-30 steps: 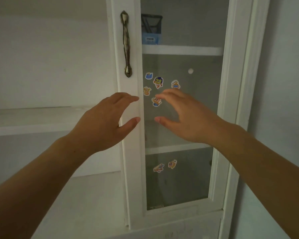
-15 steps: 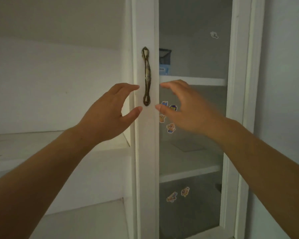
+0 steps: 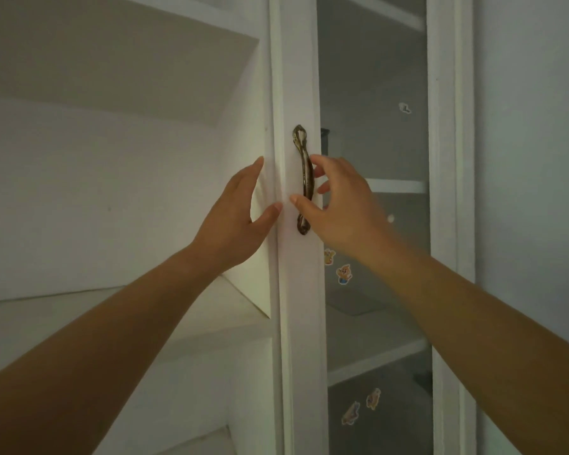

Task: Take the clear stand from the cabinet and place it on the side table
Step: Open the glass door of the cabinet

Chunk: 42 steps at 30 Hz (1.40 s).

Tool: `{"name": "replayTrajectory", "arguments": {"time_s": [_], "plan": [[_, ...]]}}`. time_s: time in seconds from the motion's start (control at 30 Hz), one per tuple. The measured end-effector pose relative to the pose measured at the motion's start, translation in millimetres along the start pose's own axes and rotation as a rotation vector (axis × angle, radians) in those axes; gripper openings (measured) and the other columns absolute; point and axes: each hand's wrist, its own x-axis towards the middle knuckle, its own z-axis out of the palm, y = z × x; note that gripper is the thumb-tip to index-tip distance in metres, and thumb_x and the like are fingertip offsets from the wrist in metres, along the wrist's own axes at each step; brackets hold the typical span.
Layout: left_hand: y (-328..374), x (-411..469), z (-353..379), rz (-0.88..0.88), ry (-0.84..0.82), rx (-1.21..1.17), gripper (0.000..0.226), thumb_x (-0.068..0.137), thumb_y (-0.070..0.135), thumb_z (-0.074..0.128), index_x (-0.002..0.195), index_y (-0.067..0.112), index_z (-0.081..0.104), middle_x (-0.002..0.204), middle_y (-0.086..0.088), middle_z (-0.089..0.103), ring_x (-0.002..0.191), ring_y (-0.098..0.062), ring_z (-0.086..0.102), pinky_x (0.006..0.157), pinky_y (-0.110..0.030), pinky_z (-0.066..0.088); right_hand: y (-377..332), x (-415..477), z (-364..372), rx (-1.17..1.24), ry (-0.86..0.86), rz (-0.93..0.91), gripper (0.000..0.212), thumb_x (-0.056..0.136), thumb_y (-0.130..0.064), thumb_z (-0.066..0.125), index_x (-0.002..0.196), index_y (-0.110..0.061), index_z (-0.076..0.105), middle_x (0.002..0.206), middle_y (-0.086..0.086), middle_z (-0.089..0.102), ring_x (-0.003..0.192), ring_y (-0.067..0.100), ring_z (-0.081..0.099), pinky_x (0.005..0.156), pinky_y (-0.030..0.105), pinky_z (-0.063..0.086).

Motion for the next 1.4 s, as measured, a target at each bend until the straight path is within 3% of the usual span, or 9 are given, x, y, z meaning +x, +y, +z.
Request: {"name": "replayTrajectory", "arguments": {"time_s": [0.2,0.33,0.53,0.73,0.97,1.27,1.4], "plan": [[-18,7,6,0.029,-0.04,-0.121,0.062,0.094,0.036,0.042,0.146,0.028,0.01,0.154,0.005,0.02,0.137,-0.014,0.026,0.11,-0.037,0.03,-5,5,8,-0.028,0.037,0.014,0.055,0.083,-0.029,0.065,0.131,-0.017,0.041,0.115,0.002,0.05,0.1,0.016,0.054,0.087,0.038,0.052],[-26,7,13,0.056,-0.066,-0.191,0.064,0.094,0.037,0.042,0.146,0.029,0.006,0.156,0.005,0.014,0.141,-0.012,0.016,0.115,-0.038,0.022,-6,4,12,-0.048,0.049,0.03,0.058,0.082,-0.024,0.066,0.133,-0.019,0.041,0.112,-0.002,0.048,0.095,0.011,0.052,0.087,0.033,0.052],[-38,8,18,0.065,-0.114,-0.255,0.064,0.095,0.03,0.041,0.146,0.032,0.003,0.157,0.006,0.004,0.143,-0.008,0.003,0.11,-0.024,0.008,-15,2,21,-0.041,0.104,0.08,0.059,0.083,-0.019,0.065,0.136,-0.018,0.038,0.117,0.004,0.049,0.101,0.018,0.055,0.089,0.035,0.052],[-40,7,22,0.105,-0.087,-0.3,0.063,0.095,0.026,0.042,0.147,0.029,0.005,0.157,0.005,0.004,0.143,-0.009,0.001,0.115,-0.032,0.008,-14,-3,29,0.014,0.198,0.157,0.059,0.084,-0.009,0.062,0.137,-0.021,0.039,0.109,0.002,0.052,0.086,0.015,0.058,0.086,0.037,0.052],[-42,6,24,0.088,-0.086,-0.309,0.063,0.096,0.029,0.041,0.146,0.034,0.003,0.157,0.006,0.003,0.143,-0.008,0.001,0.11,-0.026,0.008,-15,-4,33,0.041,0.22,0.219,0.06,0.085,-0.01,0.06,0.137,-0.029,0.036,0.106,0.004,0.053,0.086,0.014,0.058,0.087,0.035,0.052],[-44,6,25,0.093,-0.082,-0.366,0.064,0.095,0.027,0.042,0.145,0.036,0.004,0.157,0.006,0.004,0.142,-0.007,0.002,0.11,-0.025,0.009,-13,-3,33,0.071,0.23,0.207,0.058,0.086,-0.01,0.06,0.136,-0.028,0.038,0.104,0.003,0.053,0.077,0.005,0.053,0.083,0.02,0.05],[-43,6,24,0.098,-0.083,-0.372,0.063,0.095,0.028,0.043,0.145,0.035,0.005,0.157,0.006,0.005,0.142,-0.007,0.003,0.109,-0.025,0.01,-11,-3,27,0.093,0.22,0.215,0.058,0.085,-0.008,0.062,0.134,-0.029,0.041,0.098,-0.001,0.053,0.073,0.002,0.052,0.068,0.002,0.045]]}}
